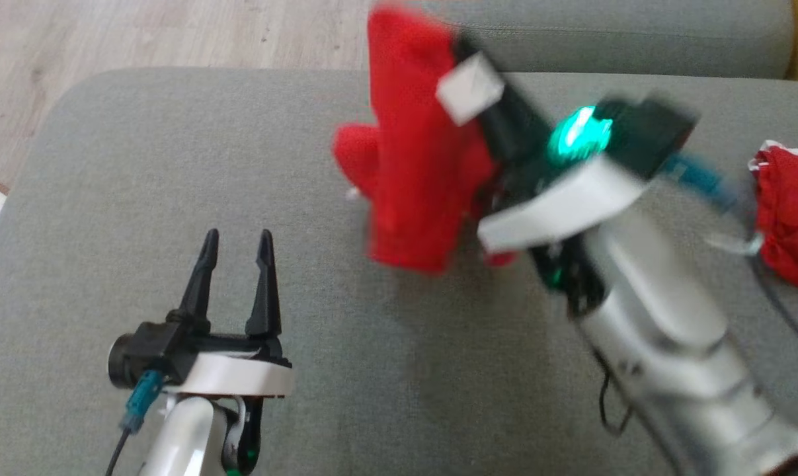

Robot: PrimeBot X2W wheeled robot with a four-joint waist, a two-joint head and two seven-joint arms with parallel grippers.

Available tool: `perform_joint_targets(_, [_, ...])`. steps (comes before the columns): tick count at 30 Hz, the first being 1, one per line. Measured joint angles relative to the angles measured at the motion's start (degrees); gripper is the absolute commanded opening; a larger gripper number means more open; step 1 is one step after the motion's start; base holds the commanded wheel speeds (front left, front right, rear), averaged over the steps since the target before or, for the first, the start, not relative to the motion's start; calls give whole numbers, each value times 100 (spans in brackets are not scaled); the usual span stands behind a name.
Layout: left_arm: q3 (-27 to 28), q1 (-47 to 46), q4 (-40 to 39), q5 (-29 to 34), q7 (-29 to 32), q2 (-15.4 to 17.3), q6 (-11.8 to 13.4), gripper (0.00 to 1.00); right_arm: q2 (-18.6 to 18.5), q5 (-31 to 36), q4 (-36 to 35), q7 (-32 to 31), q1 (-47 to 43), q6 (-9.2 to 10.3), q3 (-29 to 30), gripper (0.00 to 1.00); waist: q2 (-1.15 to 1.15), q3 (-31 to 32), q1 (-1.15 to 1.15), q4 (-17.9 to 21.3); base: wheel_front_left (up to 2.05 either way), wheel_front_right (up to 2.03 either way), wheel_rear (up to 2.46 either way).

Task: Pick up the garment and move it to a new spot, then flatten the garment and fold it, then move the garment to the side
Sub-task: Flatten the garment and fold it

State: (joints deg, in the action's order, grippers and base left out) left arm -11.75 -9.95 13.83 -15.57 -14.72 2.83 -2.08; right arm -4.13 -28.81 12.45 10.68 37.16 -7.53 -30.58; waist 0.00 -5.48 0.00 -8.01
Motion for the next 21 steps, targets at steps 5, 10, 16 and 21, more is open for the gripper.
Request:
perform_joint_targets(5, [49,0,-29,0,0,-2,-1,100,-2,-893,-44,122,964,0,9,0,0,-10,0,100,0,0,0])
perform_joint_targets(10, [-15,0,-32,-7,0,-8,7,100,-18,-1356,536,221,1725,0,379,0,0,7,0,117,0,0,0])
perform_joint_targets(16, [-53,-2,-103,-12,0,-8,40,100,-902,-1467,1936,-226,842,0,950,0,0,-93,0,110,0,0,0])
perform_joint_targets(21, [-48,-3,-112,-55,0,-9,54,100,-1447,-789,3149,-586,-87,0,1488,96,0,-171,0,211,0,0,0])
